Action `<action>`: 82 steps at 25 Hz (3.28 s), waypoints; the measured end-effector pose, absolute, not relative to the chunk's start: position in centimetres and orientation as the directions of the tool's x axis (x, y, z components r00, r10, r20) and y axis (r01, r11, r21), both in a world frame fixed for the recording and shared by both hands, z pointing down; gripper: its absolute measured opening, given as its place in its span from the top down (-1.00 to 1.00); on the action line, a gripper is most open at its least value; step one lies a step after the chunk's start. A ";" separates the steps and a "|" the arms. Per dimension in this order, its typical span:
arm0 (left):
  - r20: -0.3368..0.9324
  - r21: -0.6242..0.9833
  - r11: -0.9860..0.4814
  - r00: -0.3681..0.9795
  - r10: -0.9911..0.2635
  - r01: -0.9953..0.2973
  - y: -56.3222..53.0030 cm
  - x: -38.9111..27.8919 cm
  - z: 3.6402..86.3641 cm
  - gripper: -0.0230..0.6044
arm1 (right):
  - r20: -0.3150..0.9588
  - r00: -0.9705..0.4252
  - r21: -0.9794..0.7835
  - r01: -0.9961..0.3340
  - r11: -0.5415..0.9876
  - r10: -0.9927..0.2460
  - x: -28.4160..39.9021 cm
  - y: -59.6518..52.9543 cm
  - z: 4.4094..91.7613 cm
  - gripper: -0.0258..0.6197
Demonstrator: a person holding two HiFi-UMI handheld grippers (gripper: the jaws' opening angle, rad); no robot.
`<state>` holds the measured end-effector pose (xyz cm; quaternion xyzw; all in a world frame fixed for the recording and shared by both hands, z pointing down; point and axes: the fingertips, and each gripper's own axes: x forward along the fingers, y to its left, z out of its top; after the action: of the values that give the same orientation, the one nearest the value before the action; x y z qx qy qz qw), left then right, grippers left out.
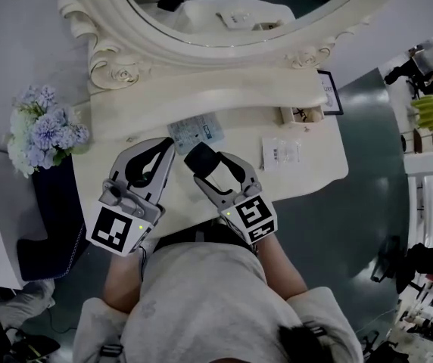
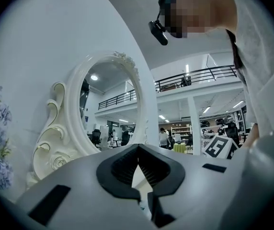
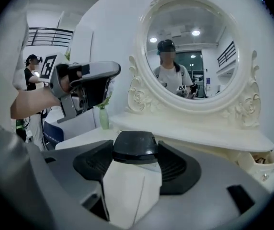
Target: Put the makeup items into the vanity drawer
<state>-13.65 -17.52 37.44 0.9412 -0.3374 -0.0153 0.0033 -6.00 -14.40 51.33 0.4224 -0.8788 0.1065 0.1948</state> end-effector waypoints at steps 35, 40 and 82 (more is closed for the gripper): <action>-0.121 -0.029 -0.811 0.807 -0.577 -0.584 -15.4 -1.3 33.4 0.88 | 0.276 -0.270 -0.041 -0.962 0.270 -0.922 17.2 -15.3 44.6 -0.01; -0.117 -0.036 -0.799 0.797 -0.593 -0.600 -15.4 -1.0 33.6 0.88 | 0.292 -0.219 -0.028 -0.975 0.220 -0.931 20.8 -16.4 45.1 -0.01; -0.085 -0.059 -0.681 0.683 -0.725 -0.730 -15.6 -4.8 33.7 0.88 | 0.746 -0.038 0.049 -0.993 0.112 -0.665 28.9 -24.4 55.6 -0.01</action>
<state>-4.80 -15.57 33.65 0.9164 -0.3970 -0.0272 -0.0440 28.88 -24.44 55.59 0.6154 -0.6733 0.2560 0.3200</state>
